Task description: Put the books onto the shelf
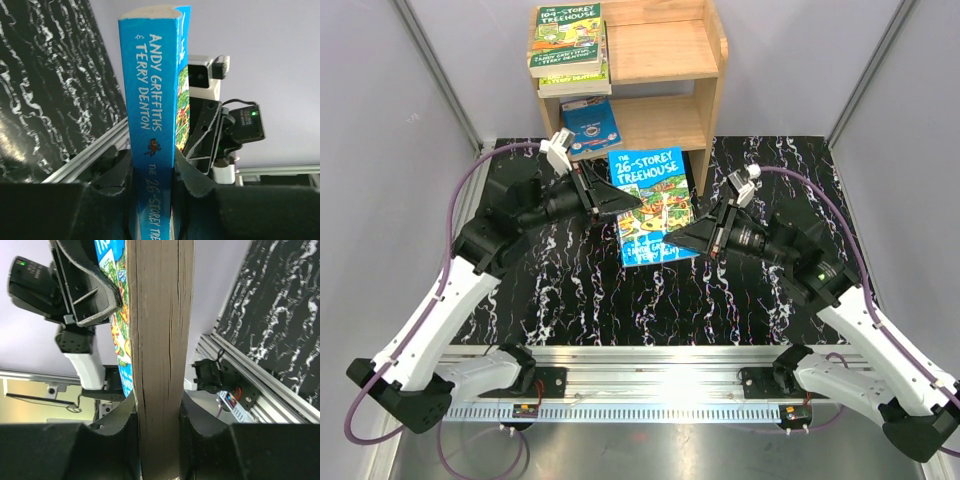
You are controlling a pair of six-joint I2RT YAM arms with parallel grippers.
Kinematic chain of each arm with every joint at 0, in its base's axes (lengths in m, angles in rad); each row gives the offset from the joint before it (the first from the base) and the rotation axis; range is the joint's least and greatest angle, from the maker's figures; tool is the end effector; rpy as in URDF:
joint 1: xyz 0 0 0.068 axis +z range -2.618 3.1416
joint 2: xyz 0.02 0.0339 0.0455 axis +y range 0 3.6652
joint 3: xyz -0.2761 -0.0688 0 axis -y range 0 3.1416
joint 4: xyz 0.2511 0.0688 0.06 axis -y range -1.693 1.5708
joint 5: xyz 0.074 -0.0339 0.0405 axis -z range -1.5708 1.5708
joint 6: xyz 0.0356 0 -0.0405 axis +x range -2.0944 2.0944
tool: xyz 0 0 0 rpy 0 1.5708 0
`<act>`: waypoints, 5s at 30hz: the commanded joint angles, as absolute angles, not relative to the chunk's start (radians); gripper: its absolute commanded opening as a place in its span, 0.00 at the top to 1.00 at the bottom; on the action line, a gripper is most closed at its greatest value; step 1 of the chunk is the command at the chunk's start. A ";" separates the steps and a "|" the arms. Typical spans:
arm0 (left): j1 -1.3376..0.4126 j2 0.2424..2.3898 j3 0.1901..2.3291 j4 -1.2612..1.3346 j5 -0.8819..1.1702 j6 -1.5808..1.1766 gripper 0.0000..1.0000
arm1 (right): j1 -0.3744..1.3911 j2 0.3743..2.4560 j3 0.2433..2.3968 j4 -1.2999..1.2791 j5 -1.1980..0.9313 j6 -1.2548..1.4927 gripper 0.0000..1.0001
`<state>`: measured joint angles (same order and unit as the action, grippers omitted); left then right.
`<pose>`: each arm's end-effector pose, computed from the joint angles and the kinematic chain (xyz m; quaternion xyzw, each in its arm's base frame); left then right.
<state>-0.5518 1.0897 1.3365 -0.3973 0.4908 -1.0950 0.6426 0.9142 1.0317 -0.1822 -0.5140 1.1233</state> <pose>0.1830 -0.1324 0.4620 -0.0447 0.7511 -0.5891 0.2948 0.1485 0.1330 0.4144 -0.0009 0.7267 0.6288 0.2766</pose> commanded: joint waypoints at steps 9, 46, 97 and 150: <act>-0.505 1.042 1.446 -0.832 0.056 -0.852 0.11 | 0.630 1.069 1.132 -0.485 -0.452 1.017 1.00; -0.505 0.765 1.295 -1.077 -0.095 -0.813 0.01 | 0.497 2.281 2.304 -0.046 -0.548 1.170 0.87; -0.586 1.905 2.014 -0.770 -0.083 -0.476 0.12 | 0.189 1.074 1.253 -0.762 -0.491 0.753 0.00; -0.509 1.134 1.323 -0.537 -0.285 -0.370 0.01 | 0.183 0.867 1.222 -0.813 -0.482 0.615 0.00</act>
<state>-0.5117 1.2659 1.3739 -0.5327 -0.1017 -0.4168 0.1875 0.9413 1.1236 -0.7834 -0.5087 0.6750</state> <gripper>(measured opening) 0.985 0.994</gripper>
